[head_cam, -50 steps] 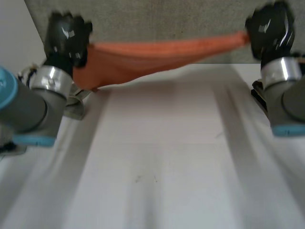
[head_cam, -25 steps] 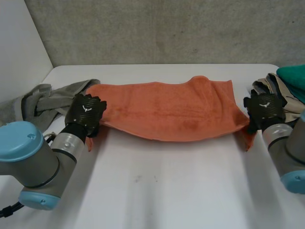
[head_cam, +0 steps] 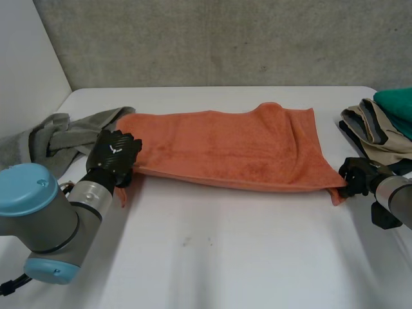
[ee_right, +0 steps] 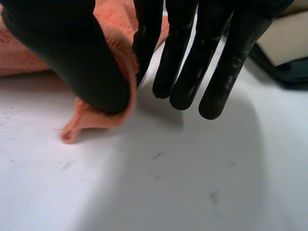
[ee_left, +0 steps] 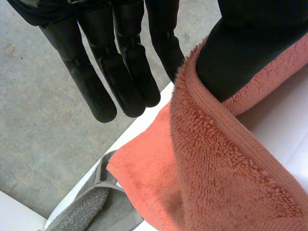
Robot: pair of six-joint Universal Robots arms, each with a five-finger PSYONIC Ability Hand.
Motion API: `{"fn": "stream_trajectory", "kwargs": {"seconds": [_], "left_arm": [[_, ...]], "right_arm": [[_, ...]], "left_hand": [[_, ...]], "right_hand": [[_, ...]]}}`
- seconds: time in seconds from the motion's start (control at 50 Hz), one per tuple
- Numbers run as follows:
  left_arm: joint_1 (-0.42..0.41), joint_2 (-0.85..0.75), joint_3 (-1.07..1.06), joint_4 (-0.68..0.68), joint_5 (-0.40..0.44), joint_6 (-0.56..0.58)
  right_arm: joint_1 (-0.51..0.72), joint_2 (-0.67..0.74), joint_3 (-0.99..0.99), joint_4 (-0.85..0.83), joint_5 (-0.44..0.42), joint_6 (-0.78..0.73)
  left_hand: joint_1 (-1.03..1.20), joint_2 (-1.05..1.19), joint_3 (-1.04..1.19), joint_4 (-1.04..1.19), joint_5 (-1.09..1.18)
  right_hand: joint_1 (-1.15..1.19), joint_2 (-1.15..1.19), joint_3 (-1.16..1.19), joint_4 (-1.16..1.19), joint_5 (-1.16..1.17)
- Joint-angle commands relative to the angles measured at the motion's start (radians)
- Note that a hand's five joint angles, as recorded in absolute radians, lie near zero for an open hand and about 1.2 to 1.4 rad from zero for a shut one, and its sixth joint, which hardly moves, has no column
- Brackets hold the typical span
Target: Fold the laundry.
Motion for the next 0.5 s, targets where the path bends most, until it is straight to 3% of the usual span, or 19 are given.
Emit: {"fn": "stream_trajectory", "kwargs": {"seconds": [0.02, 0.16, 0.34, 0.5], "left_arm": [[0.003, -0.041, 0.006, -0.014, -0.001, 0.0], [0.009, -0.108, 0.029, -0.089, -0.009, -0.002], [0.023, -0.117, 0.035, -0.111, -0.05, -0.038], [0.015, -0.107, 0.03, -0.108, -0.176, -0.035]], "right_arm": [[-0.005, -0.014, -0.006, 0.004, -0.07, 0.026], [-0.005, -0.089, 0.014, -0.009, -0.073, -0.007], [-0.004, -0.152, 0.054, -0.067, -0.042, -0.175], [0.007, -0.174, 0.097, -0.118, 0.023, -0.32]], "left_hand": [[-0.18, -0.224, -0.22, -0.226, -0.195], [-0.512, -0.556, -0.552, -0.558, -0.527], [-0.585, -0.629, -0.626, -0.632, -0.601], [-0.656, -0.7, -0.696, -0.702, -0.671]], "right_hand": [[0.461, 0.295, 0.302, 0.301, 0.324], [0.461, 0.295, 0.302, 0.301, 0.324], [0.461, 0.295, 0.302, 0.301, 0.324], [0.461, 0.295, 0.302, 0.301, 0.324]]}}
